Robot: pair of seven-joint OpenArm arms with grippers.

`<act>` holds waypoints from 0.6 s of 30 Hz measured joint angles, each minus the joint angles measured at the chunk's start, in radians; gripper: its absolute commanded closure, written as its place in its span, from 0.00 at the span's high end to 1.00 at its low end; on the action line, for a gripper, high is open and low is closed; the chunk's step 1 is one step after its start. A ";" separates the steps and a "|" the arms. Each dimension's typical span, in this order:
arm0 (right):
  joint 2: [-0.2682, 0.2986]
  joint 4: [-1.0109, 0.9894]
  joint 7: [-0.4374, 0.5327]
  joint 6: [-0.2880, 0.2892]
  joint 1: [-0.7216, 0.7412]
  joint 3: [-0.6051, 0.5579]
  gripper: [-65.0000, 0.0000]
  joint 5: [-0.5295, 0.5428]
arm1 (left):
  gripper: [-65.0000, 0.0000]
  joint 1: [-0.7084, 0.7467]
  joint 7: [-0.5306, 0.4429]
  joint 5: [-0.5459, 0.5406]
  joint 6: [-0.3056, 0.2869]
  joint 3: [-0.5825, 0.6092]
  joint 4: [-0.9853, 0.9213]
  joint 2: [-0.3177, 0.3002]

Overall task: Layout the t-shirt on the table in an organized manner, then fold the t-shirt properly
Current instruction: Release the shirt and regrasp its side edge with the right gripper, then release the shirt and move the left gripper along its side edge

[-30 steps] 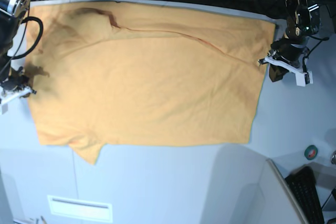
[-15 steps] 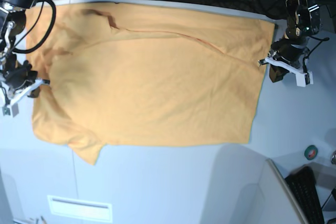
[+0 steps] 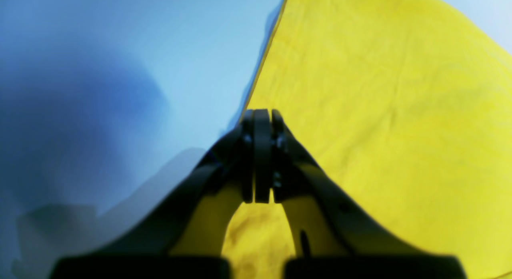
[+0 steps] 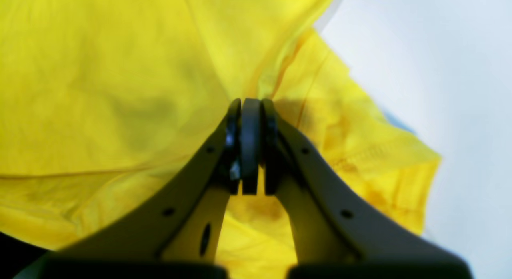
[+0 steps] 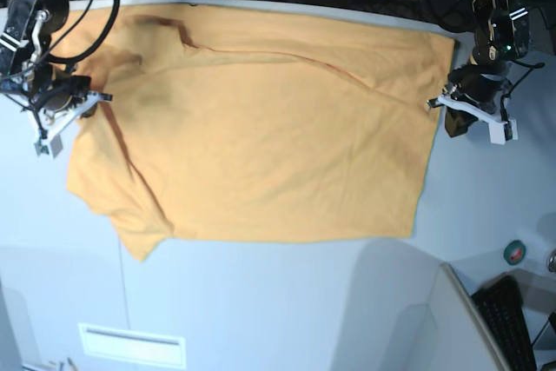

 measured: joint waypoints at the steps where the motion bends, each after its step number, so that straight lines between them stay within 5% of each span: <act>1: -0.001 0.021 -0.008 0.000 -0.002 0.000 0.08 0.000 | 0.00 0.000 0.000 0.000 0.000 0.000 0.000 0.000; 4: 0.005 0.084 -0.001 0.000 0.001 0.000 0.36 0.001 | 0.00 0.000 0.000 0.000 0.000 0.000 0.000 0.000; 6: 0.002 0.088 -0.002 0.003 0.027 0.021 0.45 0.008 | 0.00 -0.001 0.000 0.000 0.000 0.000 0.000 0.000; 10: 0.020 -0.025 0.019 0.000 0.160 0.133 0.47 -0.005 | 0.00 0.000 0.001 0.000 0.001 0.000 0.000 -0.002; 14: 0.116 -0.316 0.034 0.000 0.306 0.149 0.47 -0.002 | 0.00 0.000 0.001 0.000 0.000 0.001 0.000 0.002; 18: 0.177 -0.591 0.175 0.002 0.393 0.146 0.47 0.000 | 0.00 0.002 0.001 0.000 0.000 0.000 0.000 0.002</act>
